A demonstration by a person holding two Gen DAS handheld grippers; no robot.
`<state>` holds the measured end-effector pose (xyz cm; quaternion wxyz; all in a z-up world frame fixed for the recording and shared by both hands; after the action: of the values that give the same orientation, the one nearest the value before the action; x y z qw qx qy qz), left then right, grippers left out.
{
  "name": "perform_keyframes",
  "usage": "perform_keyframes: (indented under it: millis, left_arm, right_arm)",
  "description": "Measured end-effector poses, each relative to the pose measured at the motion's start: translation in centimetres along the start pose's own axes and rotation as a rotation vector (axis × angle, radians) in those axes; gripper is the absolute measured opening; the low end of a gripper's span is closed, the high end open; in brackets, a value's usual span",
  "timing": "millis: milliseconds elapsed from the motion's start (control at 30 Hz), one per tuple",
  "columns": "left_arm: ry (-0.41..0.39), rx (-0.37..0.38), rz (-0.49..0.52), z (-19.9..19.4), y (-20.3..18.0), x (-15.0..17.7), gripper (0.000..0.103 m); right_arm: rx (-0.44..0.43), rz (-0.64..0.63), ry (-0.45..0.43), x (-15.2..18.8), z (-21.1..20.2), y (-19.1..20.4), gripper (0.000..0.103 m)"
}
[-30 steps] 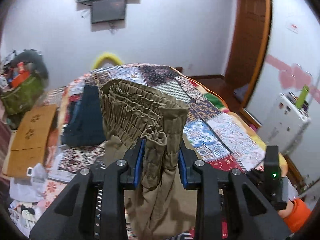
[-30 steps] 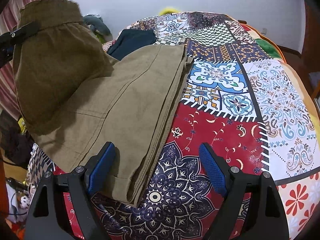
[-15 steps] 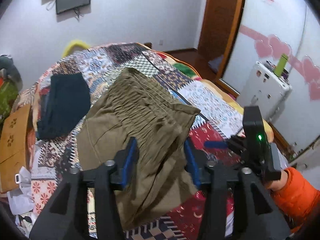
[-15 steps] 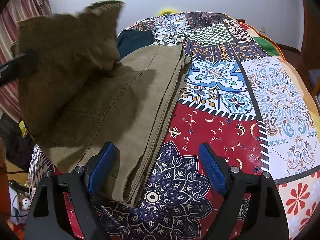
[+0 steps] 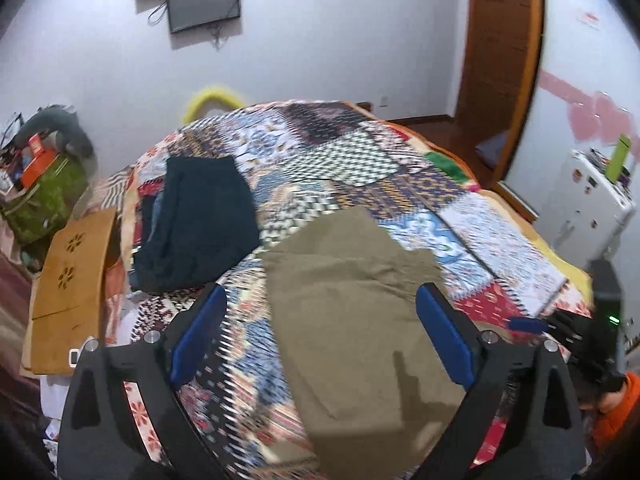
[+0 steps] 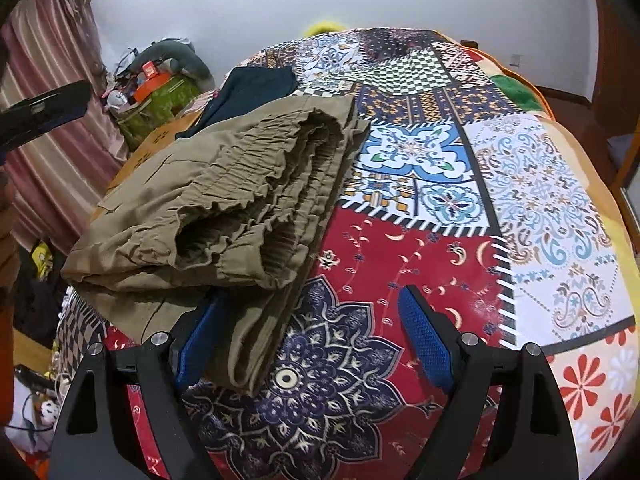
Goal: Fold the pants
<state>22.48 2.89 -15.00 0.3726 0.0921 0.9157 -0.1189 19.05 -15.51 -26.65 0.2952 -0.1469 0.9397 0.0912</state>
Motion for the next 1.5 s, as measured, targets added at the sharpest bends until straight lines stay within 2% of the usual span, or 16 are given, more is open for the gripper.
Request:
perform_keyframes:
  millis: [267,433,633,767,833,967,1133,1267,1400,1500]
  left_arm:
    - [0.088,-0.101,-0.022,5.6,5.9,-1.9,0.096]
    - [0.19,-0.133,-0.055,11.0,8.9,-1.8,0.096]
    - [0.306,-0.207,-0.072,16.6,11.8,-0.2,0.096]
    - [0.363,-0.19,-0.09,18.4,12.6,1.6,0.099]
    - [0.337,-0.213,-0.05,17.9,12.6,2.0,0.101]
    - [0.342,-0.266,0.011,16.6,12.3,2.9,0.101]
    - [0.365,-0.283,0.003,13.9,12.5,4.8,0.101]
    - [0.367,-0.267,-0.025,10.7,12.2,7.0,0.101]
    - [0.347,-0.198,-0.105,7.2,11.3,9.2,0.101]
    - [0.318,-0.172,-0.128,5.4,10.0,10.3,0.101]
  right_arm:
    - [0.024,0.042,-0.017,-0.1,-1.0,-1.6,0.084]
    - [0.039,0.08,-0.014,0.2,-1.1,-2.5,0.084]
    - [0.092,0.095,-0.011,0.4,-1.2,-3.7,0.084]
    - [0.116,0.092,-0.023,0.3,-1.9,-4.4,0.084]
    - [0.123,0.091,-0.029,0.2,-2.1,-4.7,0.084]
    - [0.146,0.095,-0.039,-0.2,-2.6,-5.5,0.084]
    - [0.164,0.119,-0.059,-0.6,-3.5,-6.5,0.084]
    - [0.157,0.121,-0.086,-1.0,-4.6,-6.4,0.084]
    - [0.141,0.11,-0.112,-1.4,-5.4,-5.7,0.084]
    - [0.123,0.093,-0.122,-1.5,-5.7,-4.8,0.084]
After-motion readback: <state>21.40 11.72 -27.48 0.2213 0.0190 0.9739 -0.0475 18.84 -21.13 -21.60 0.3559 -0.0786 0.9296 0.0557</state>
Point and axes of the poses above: each gripper's, at about its wrist camera, not at the fingertips, and z roughly the way its jaws point, y to its left, x to its underside, the point moved 6 cm from there along z, roughly the way its jaws point, and after that the axes turned 15 degrees about x, right-handed, at the moved point
